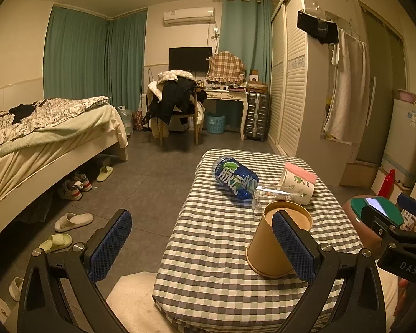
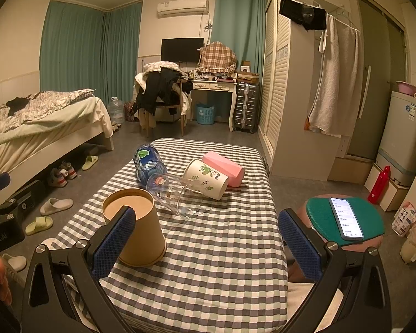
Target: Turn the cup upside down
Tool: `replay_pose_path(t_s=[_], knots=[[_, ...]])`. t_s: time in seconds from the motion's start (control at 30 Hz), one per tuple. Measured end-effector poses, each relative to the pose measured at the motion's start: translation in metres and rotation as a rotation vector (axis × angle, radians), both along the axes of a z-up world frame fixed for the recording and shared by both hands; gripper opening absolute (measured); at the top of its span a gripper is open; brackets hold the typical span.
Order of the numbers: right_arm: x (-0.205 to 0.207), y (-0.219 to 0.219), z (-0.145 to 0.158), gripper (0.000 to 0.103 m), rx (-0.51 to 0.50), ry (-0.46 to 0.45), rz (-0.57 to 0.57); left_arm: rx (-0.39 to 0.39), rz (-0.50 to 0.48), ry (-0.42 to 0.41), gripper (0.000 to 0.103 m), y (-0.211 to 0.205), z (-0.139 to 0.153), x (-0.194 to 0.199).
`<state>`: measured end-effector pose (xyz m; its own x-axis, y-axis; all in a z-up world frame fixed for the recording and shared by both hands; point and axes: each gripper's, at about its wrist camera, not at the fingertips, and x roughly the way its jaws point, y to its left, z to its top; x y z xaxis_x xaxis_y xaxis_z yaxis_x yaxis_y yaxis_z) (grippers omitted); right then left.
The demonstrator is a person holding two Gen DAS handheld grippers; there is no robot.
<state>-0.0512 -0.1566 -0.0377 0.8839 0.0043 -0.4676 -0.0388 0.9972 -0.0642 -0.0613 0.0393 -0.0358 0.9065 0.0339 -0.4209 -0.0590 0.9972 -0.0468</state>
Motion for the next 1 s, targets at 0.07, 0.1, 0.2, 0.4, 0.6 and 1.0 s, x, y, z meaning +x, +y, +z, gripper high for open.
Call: replay_pose_path(t_s=[0.07, 0.1, 0.2, 0.4, 0.6, 1.0], knots=[[0.0000, -0.0002, -0.0001, 0.103, 0.000, -0.001, 0.001, 0.000, 0.000, 0.000, 0.103, 0.0004, -0.0001, -0.0005], [0.0001, 0.0000, 0.0001, 0.103, 0.000, 0.000, 0.000, 0.000, 0.000, 0.000, 0.103, -0.0001, 0.0002, 0.0001], [0.0002, -0.0001, -0.0002, 0.103, 0.000, 0.001, 0.000, 0.003, 0.000, 0.002, 0.103, -0.0008, -0.0003, 0.0006], [0.0011, 0.0008, -0.0015, 0.103, -0.003, 0.005, 0.000, 0.007, -0.001, 0.004, 0.103, -0.0010, -0.0013, -0.0009], [0.0014, 0.0015, -0.0015, 0.103, -0.009, 0.003, 0.005, 0.006, 0.000, 0.007, 0.103, -0.0011, -0.0012, -0.0010], [0.0022, 0.0027, -0.0010, 0.103, -0.011, 0.004, 0.006, 0.011, 0.005, 0.006, 0.103, 0.0007, -0.0005, -0.0029]])
